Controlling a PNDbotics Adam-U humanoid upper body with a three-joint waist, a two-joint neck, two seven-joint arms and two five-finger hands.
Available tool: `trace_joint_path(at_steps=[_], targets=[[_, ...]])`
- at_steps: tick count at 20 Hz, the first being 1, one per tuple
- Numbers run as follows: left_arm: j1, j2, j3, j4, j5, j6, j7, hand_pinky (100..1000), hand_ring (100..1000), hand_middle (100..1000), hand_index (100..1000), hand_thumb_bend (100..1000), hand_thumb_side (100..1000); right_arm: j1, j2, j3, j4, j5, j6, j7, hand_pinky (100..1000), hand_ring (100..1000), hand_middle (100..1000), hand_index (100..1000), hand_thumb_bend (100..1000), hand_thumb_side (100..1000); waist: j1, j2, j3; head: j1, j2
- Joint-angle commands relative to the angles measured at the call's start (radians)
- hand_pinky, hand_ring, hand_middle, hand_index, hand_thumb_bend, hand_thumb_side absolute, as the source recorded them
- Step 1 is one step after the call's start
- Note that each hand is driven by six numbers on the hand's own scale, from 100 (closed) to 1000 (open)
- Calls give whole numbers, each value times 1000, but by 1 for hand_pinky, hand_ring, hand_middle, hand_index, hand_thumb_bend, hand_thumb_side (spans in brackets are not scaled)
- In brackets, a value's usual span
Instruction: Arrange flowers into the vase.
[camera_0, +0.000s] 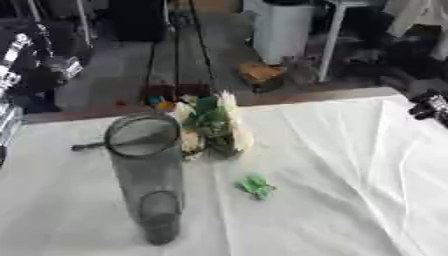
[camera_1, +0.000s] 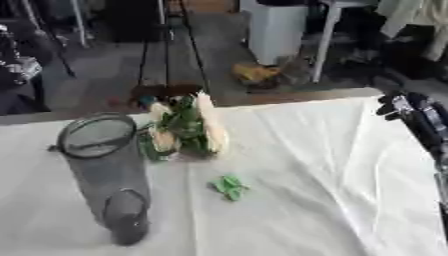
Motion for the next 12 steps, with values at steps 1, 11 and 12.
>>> trace_joint_path(at_steps=[1, 11, 12], targets=[[-60, -7, 16, 91, -73, -26, 13, 769, 725, 653, 788, 569, 340, -27, -29, 2, -6, -7, -8, 2, 662, 658, 685, 517, 100, 963, 1, -5, -7, 9, -14], [-152, -61, 19, 240, -293, -105, 53, 769, 747, 688, 811, 721, 370, -54, -29, 11, -1, -11, -16, 10, 662, 659, 685, 516, 100, 966, 10, 27, -44, 31, -32], [-155, -64, 12, 241, -336, -107, 44, 766, 746, 689, 816, 739, 374, -56, -29, 11, -1, -11, -16, 11, 662, 659, 685, 516, 100, 966, 11, 30, -47, 34, -33]])
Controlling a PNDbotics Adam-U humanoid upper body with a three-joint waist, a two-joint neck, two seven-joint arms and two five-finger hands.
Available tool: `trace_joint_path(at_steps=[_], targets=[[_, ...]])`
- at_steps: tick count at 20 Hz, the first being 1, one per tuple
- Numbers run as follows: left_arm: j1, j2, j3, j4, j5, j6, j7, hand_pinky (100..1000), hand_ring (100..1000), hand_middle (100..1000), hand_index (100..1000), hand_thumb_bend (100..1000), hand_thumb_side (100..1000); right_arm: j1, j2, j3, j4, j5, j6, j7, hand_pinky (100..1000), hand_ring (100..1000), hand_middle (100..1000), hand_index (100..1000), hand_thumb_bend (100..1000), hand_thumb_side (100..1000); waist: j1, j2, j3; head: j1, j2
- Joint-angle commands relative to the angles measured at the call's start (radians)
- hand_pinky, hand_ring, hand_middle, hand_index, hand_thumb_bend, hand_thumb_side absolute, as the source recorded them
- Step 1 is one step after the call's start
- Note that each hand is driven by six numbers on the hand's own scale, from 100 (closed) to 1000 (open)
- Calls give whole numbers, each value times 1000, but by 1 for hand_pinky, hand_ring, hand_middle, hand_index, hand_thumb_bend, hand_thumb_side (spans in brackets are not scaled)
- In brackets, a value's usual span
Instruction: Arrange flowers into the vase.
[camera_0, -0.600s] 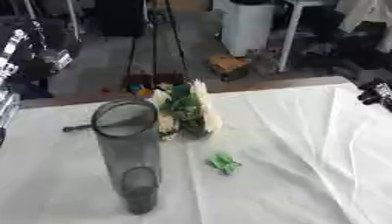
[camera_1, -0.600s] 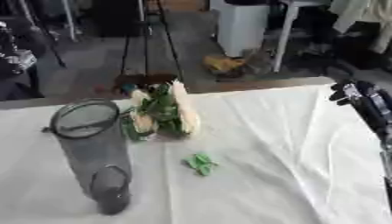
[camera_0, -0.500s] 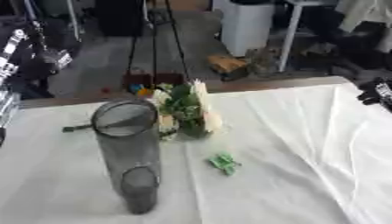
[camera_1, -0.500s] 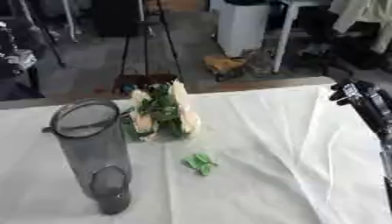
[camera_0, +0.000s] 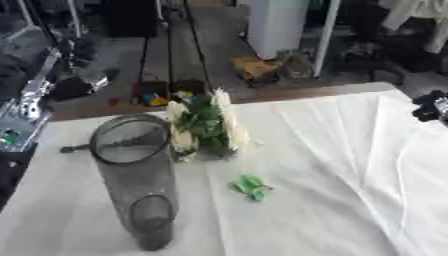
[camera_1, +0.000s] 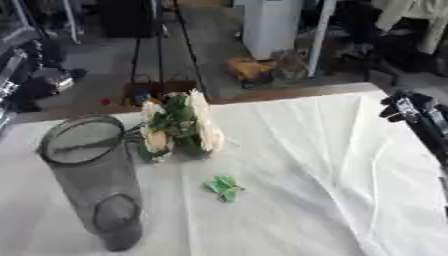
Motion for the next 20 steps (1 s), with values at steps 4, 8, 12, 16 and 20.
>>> trace_joint_path(at_steps=[4, 8, 12, 16, 20], targets=[[-42, -3, -18, -1, -311, -6, -74, 751, 760, 726, 838, 792, 399, -30, -29, 4, -6, -10, -7, 5, 661, 659, 685, 516, 100, 966, 1, -4, -11, 12, -15], [-49, -24, -8, 5, -502, 7, -110, 735, 755, 729, 845, 829, 408, -36, -26, 7, -7, -10, -8, 8, 661, 659, 685, 516, 100, 966, 5, 2, -19, 17, -24], [-52, -43, -5, 16, -613, 1, -129, 709, 727, 703, 839, 853, 447, -40, -24, 8, -8, -11, -9, 10, 661, 659, 685, 516, 100, 967, 6, 6, -27, 18, -30], [-47, -59, -5, 36, -669, -9, -173, 683, 696, 673, 826, 851, 500, -42, -25, 8, -8, -12, -9, 11, 661, 659, 685, 516, 100, 967, 8, 9, -32, 17, -27], [-40, -65, 1, 54, -702, -2, -202, 671, 684, 665, 820, 848, 527, -42, -25, 6, -8, -12, -9, 11, 661, 659, 685, 516, 100, 967, 9, 10, -35, 16, -28]])
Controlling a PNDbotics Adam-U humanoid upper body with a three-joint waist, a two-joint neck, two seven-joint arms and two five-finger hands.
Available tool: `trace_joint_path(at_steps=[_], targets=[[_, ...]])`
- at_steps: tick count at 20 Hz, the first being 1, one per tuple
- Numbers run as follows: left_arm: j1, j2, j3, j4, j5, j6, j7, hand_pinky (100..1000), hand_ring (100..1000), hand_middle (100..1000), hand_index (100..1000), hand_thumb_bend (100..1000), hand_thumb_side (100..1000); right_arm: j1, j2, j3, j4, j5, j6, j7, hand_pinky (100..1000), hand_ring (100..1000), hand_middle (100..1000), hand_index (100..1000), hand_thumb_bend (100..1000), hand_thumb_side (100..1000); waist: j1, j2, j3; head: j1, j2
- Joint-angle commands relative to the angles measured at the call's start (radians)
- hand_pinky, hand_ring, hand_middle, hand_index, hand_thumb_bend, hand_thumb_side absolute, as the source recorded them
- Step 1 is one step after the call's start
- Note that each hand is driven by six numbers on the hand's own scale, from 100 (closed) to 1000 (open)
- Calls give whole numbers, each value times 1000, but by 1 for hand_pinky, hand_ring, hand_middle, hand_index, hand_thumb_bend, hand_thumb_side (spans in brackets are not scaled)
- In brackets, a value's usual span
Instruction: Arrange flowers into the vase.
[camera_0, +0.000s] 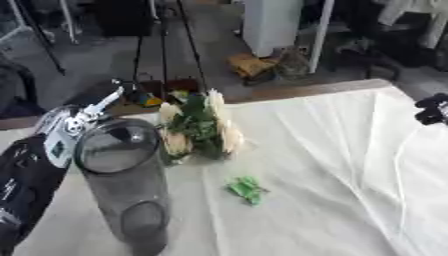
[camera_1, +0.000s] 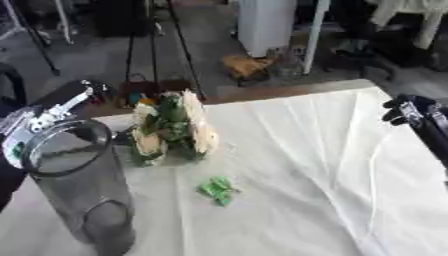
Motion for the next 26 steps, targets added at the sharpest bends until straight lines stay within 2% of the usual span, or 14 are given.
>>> trace_joint_path(at_steps=[1, 8, 15, 26], targets=[[-13, 9, 15, 4, -28, 8, -19, 671, 684, 665, 820, 848, 529, -19, -25, -5, -14, -12, -1, 1, 661, 659, 685, 516, 100, 967, -3, -12, -2, 1, -7], [-1, 13, 23, 23, -81, 41, -19, 666, 682, 668, 818, 859, 539, -18, -27, -7, -13, -13, -2, 1, 661, 659, 684, 516, 100, 967, -4, -11, 0, 1, 1], [6, 12, 30, 32, -128, 115, 71, 659, 679, 666, 820, 842, 521, -20, -27, -7, -11, -14, -4, 3, 661, 659, 684, 516, 100, 967, -5, -6, -1, 3, 0], [14, 4, 33, 62, -177, 155, 106, 632, 650, 635, 804, 836, 541, -29, -30, -6, -6, -17, -9, 6, 661, 659, 684, 516, 100, 968, 0, 9, -12, 9, -10]])
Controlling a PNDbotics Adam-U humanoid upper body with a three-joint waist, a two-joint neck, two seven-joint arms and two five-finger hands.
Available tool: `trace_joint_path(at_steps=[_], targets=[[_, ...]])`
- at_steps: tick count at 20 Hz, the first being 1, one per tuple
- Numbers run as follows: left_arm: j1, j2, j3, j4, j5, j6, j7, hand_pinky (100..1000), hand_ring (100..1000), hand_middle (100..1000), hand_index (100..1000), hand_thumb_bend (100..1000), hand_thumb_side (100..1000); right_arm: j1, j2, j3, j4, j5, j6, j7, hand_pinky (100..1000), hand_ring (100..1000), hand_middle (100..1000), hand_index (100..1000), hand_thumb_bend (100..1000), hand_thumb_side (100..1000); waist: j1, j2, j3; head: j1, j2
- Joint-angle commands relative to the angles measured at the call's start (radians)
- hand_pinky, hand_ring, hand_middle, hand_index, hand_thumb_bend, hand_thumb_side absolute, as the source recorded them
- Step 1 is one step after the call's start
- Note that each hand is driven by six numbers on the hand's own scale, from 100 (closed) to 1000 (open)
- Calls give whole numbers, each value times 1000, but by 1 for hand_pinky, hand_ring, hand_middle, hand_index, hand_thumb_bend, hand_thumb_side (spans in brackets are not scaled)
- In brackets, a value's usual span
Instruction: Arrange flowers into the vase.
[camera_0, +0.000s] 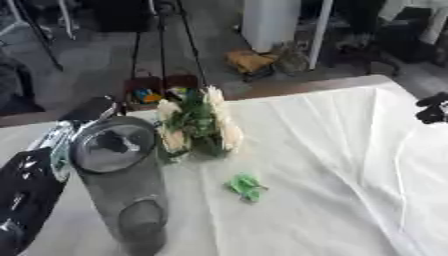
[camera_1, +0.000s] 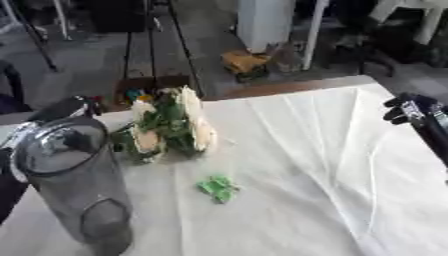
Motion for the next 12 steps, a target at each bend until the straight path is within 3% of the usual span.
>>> trace_joint_path(at_steps=[1, 4, 5, 12], targets=[[-15, 12, 11, -3, -18, 14, 11, 632, 649, 634, 804, 834, 542, -24, -31, -6, -7, -11, -5, 1, 661, 659, 684, 516, 100, 968, -1, -11, -3, 2, -11], [-12, 11, 11, 2, -26, 17, 16, 629, 646, 630, 799, 870, 517, -25, -32, -6, -6, -13, -6, 2, 661, 659, 684, 516, 100, 962, 0, -7, -5, 1, -13], [-11, 10, 11, 3, -28, 16, 16, 628, 645, 629, 796, 833, 545, -25, -32, -6, -6, -13, -6, 2, 660, 659, 684, 516, 100, 968, 1, -6, -6, 1, -14], [-3, 6, 7, 13, -48, 8, 8, 588, 581, 569, 753, 821, 556, -27, -37, -6, 0, -17, -10, 3, 661, 659, 685, 516, 100, 969, 1, 2, -9, 1, -13]])
